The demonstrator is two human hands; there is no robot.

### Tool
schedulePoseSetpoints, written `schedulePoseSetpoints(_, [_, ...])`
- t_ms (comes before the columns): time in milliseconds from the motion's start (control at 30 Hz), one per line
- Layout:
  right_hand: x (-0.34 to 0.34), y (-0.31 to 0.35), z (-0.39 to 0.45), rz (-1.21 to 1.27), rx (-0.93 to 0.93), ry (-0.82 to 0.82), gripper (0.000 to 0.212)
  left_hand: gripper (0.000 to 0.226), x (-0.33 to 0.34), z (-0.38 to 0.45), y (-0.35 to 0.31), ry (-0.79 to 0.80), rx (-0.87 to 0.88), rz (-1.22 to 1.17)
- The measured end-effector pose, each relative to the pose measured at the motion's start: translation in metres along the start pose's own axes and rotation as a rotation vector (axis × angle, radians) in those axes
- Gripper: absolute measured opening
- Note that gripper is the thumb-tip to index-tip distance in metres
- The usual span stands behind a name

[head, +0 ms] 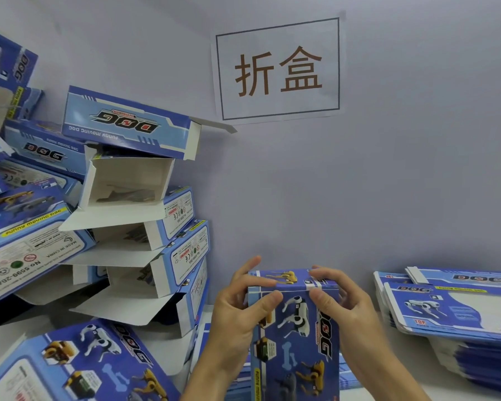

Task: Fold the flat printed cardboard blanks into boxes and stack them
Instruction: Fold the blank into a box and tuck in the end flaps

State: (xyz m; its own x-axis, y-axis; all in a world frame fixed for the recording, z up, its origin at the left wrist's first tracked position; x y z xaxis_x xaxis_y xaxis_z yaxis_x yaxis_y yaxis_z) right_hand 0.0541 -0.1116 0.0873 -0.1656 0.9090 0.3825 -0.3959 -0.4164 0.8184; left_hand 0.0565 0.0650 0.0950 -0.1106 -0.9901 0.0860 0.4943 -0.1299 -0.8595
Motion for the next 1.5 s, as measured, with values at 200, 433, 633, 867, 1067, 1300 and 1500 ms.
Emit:
schedulePoseSetpoints(200, [-0.002, -0.001, 0.002, -0.006, -0.011, -0.035, 0.021, 0.023, -0.002, -0.001, -0.001, -0.059, 0.009, 0.041])
schedulePoseSetpoints(433, [0.0, -0.001, 0.001, -0.03, 0.015, 0.024, 0.044, 0.034, 0.004, 0.0, -0.007, 0.031, -0.032, 0.083])
schedulePoseSetpoints(633, [0.003, -0.002, -0.003, -0.155, -0.018, 0.029, 0.061, 0.027, 0.007, 0.006, -0.017, -0.05, 0.041, 0.266])
schedulePoseSetpoints(867, [0.004, -0.016, -0.005, -0.127, -0.01, 0.033, 0.058, 0.047, 0.011, 0.011, -0.018, -0.13, -0.041, 0.219])
schedulePoseSetpoints(1067, [0.002, -0.015, -0.004, -0.184, 0.025, 0.098, 0.067, 0.061, 0.005, 0.013, -0.028, -0.264, -0.053, 0.232])
schedulePoseSetpoints(1300, [-0.052, 0.001, 0.011, 0.178, -0.066, -0.362, 0.057, 0.08, 0.008, 0.009, -0.008, -0.051, -0.268, 0.289])
schedulePoseSetpoints(1500, [-0.075, 0.005, 0.012, 0.498, -0.023, -0.514, 0.074, 0.073, 0.041, 0.004, 0.004, 0.121, -0.275, 0.126])
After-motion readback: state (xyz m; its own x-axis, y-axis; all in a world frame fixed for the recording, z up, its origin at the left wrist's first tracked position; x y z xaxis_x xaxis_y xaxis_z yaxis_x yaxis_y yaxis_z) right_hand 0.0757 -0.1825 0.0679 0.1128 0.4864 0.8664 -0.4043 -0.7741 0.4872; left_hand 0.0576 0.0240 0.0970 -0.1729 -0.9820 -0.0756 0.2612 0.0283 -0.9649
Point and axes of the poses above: each hand's wrist, its own z-axis towards the middle knuckle, its own x-axis out of the palm, y = z × x, the point moved 6 cm from there along z, towards the middle knuckle, and after that the axes turned 9 degrees about z, right-handed, at the moved point
